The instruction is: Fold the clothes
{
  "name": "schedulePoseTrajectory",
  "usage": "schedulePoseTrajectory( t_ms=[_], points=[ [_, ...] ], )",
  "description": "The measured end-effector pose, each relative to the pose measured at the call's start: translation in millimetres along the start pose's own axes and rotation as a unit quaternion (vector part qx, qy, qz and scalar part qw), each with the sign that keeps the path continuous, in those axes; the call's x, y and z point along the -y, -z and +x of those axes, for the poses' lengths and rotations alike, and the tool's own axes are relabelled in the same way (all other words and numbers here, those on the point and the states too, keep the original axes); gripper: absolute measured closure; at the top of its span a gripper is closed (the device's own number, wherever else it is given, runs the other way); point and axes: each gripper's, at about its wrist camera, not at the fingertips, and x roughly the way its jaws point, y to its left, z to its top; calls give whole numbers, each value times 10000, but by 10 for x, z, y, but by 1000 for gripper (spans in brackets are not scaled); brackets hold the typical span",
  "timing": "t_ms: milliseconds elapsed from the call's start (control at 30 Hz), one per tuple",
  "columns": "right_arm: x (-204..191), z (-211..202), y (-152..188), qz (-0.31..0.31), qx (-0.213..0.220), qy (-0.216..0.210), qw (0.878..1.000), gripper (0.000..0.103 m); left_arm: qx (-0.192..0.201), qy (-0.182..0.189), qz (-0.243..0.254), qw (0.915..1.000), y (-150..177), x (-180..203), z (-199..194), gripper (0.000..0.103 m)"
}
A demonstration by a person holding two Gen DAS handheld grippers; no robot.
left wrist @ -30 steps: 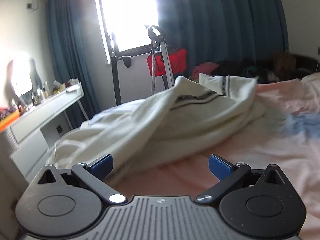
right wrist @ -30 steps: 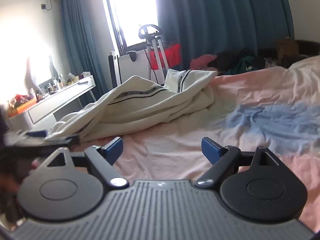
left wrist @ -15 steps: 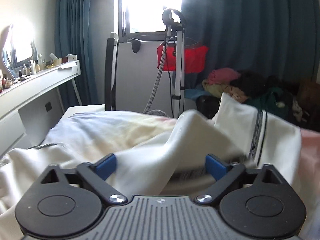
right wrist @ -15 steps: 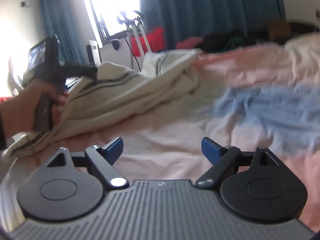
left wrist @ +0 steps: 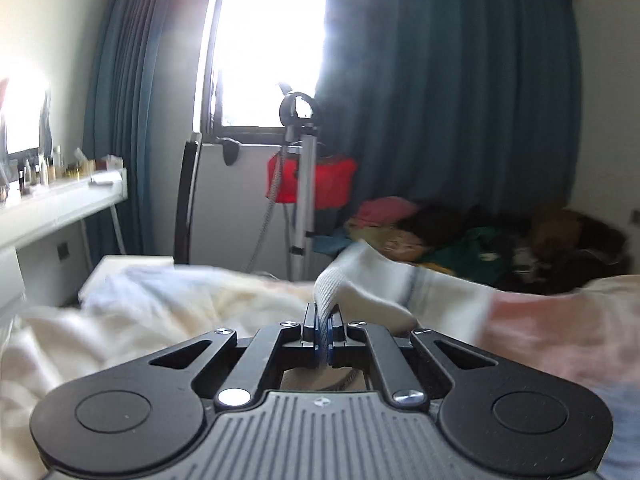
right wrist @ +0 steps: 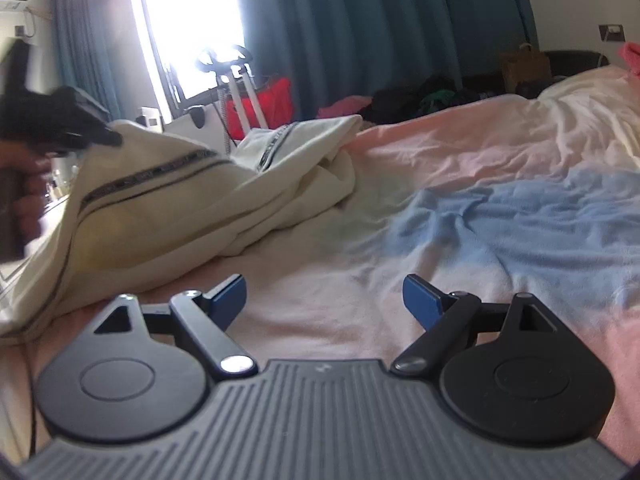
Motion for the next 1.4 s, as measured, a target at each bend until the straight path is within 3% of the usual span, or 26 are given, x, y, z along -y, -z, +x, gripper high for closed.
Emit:
schedulePoseTrajectory(
  t_ms=[100,233,367,500,600,633,667,767,900,1033,1167,1400],
  points=[
    [-96,-118,-15,-151,51,-111,9998,16,47,160,50,9998,435,36,-734,100],
    [-199,-313,-26,-377,169,-222,9989,16,-414,199,71,9989,997,-7,-1186,100],
    [-316,-417,-1,-641,59,-246,9976,16,-838,285,-45,9961,1248,-138,-1139,99],
    [-408,-504,66,-810,-197,-313,9960,16,-928,330,-312,9946,1278,-214,-1171,96],
    [-466,-596,110,-926,-306,-358,9946,16,-929,290,-364,9946,1277,-200,-1220,66],
    [-486,-626,125,-965,-342,-373,9940,16,-943,306,-385,9943,1274,-206,-1234,47],
    [-485,-654,135,-945,-382,-410,9939,17,-958,346,-411,9939,1247,-226,-1242,35],
    [-489,-696,140,-946,-522,-420,9933,17,-961,406,-496,9933,1154,-279,-1288,22],
    [-510,-602,20,-984,-766,-285,9918,20,-800,375,-614,9942,1011,-359,-1386,18],
    [-673,-240,-350,-1222,-933,-248,9878,23,-729,256,-1001,9920,886,-563,-1369,13],
    [-1107,436,-855,-1416,-940,-387,9847,23,-698,12,-1421,9874,831,-861,-1295,12],
    [-1962,1947,-1307,-1722,-493,243,9835,30,-1102,-707,-1801,9749,959,-1322,-1011,12]
  ],
)
